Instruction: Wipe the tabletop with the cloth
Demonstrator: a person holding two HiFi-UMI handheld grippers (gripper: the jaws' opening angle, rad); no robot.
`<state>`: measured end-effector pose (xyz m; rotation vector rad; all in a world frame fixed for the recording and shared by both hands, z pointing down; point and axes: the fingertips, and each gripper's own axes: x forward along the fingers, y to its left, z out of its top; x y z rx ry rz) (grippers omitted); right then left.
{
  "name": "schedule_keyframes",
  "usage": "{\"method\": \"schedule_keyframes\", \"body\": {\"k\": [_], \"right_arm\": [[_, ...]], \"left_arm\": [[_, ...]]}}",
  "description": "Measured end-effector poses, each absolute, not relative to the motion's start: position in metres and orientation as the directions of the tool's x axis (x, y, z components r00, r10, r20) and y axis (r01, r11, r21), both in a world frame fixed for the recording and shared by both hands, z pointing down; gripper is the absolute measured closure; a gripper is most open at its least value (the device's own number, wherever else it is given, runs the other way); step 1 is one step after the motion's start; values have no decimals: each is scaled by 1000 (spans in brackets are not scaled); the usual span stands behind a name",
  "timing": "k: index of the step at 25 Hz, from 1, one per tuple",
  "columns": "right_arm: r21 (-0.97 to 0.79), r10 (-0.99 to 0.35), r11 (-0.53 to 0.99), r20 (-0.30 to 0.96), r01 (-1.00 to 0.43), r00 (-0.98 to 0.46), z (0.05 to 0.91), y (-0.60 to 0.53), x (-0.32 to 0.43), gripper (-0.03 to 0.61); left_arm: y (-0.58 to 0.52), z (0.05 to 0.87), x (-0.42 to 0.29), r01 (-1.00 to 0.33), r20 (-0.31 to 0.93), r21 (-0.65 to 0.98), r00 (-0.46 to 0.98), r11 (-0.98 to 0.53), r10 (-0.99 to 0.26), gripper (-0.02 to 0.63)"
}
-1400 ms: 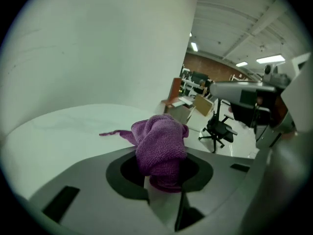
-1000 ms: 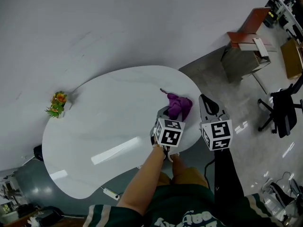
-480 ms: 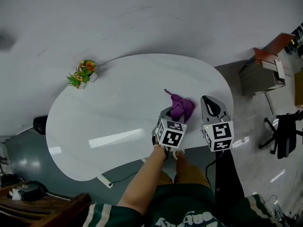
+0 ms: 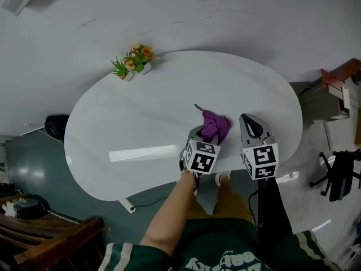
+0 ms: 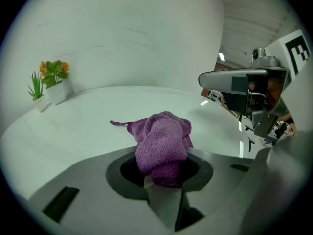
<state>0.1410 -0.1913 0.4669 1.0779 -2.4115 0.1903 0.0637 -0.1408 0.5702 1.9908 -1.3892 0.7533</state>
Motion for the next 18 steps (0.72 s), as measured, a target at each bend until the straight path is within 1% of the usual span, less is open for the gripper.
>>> {"method": "schedule_keyframes", "body": {"k": [8,18], "right_arm": [[84,-631,722,486,-687,-604,464,-157,63,575],[89,-549,808,474,-583,-689,458,-101,-66,575]], "left_arm": [[-97,571,-16,-964,740,142,253,-223,-623,483],[-33,570,-135,-985,742,131,170,-108,-648,483]]}}
